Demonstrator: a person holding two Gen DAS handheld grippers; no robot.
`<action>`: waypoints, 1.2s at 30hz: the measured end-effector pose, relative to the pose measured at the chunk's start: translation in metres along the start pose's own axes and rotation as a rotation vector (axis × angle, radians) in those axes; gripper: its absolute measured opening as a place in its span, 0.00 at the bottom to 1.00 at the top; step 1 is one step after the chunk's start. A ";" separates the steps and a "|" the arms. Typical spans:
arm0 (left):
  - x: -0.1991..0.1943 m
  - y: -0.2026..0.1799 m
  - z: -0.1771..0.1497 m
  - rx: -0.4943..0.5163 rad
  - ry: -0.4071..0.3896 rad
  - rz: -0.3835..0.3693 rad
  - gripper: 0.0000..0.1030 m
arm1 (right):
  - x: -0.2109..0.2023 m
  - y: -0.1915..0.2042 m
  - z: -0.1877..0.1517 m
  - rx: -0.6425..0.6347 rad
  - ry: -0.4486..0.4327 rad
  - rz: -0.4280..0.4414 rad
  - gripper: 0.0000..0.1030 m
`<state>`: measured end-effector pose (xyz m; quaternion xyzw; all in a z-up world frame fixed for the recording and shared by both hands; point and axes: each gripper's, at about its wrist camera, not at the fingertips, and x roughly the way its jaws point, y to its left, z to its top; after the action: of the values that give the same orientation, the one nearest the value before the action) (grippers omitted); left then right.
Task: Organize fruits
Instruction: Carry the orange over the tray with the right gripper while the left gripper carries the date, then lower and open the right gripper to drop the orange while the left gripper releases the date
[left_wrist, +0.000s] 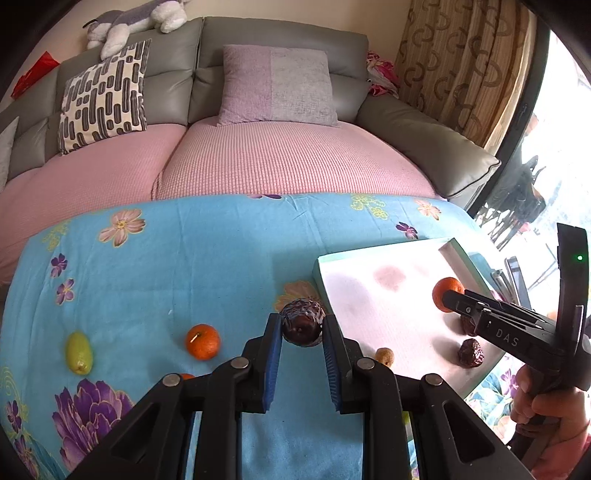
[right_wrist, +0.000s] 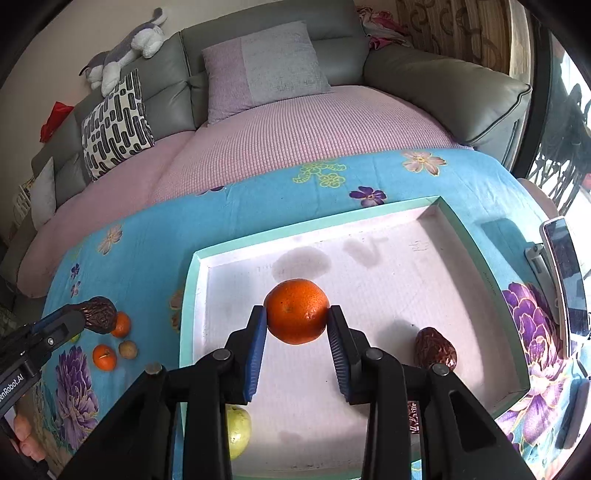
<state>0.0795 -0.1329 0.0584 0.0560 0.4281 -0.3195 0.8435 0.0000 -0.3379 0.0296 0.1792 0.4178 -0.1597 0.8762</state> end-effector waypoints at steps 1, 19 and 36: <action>0.003 -0.008 0.001 0.019 0.002 -0.007 0.23 | -0.001 -0.006 0.001 0.012 -0.004 -0.007 0.34; 0.060 -0.074 0.002 0.164 0.004 -0.076 0.23 | 0.010 -0.055 0.002 0.117 0.015 -0.035 0.34; 0.084 -0.071 -0.012 0.153 0.055 -0.059 0.23 | 0.031 -0.049 -0.005 0.092 0.080 -0.035 0.34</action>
<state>0.0652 -0.2256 -0.0001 0.1165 0.4270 -0.3746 0.8147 -0.0054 -0.3832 -0.0064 0.2181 0.4477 -0.1870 0.8468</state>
